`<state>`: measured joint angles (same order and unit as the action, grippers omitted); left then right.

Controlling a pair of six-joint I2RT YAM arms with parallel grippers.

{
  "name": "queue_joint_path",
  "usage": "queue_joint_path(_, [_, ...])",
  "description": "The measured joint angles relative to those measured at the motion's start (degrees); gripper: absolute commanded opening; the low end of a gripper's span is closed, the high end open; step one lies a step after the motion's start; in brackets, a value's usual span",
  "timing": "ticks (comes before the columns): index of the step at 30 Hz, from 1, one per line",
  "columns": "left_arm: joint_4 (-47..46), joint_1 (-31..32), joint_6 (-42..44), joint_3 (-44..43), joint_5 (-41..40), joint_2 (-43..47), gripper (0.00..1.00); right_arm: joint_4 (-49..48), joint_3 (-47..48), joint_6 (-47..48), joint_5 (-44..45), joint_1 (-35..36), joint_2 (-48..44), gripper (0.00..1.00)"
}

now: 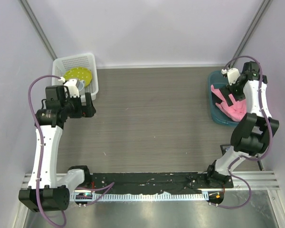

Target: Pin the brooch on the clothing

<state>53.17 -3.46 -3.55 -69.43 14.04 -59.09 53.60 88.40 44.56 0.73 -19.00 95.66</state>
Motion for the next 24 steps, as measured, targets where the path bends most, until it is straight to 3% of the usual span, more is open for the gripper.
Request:
queue_joint_path(12, [-0.85,0.00,-0.44,0.92,1.68,-2.93,1.00,-9.79,7.85,2.73,5.62,0.02,19.15,0.97])
queue_joint_path(18, [-1.09,0.00,-0.37,1.49,1.64,-3.43,1.00,-12.76,7.85,3.21,8.44,0.02,24.46,0.50])
queue_joint_path(19, [-1.09,0.00,-0.37,1.49,1.64,-3.43,1.00,-13.03,7.85,3.21,8.98,0.02,24.87,0.36])
queue_joint_path(20, [-1.11,0.00,-0.37,1.49,1.64,-3.43,1.00,-13.18,7.85,3.04,9.60,0.02,24.98,0.29])
queue_joint_path(21, [-1.11,0.00,-0.37,1.49,1.62,-3.43,0.99,-13.20,7.85,3.37,9.79,0.02,24.98,0.05])
queue_joint_path(22, [-1.09,0.00,-0.37,1.51,1.64,-3.43,1.00,-13.25,7.91,3.15,9.90,0.02,24.81,0.01])
queue_joint_path(24, [-1.11,0.00,-0.39,1.51,1.64,-3.41,1.00,-13.07,8.07,2.99,9.81,0.02,23.91,0.01])
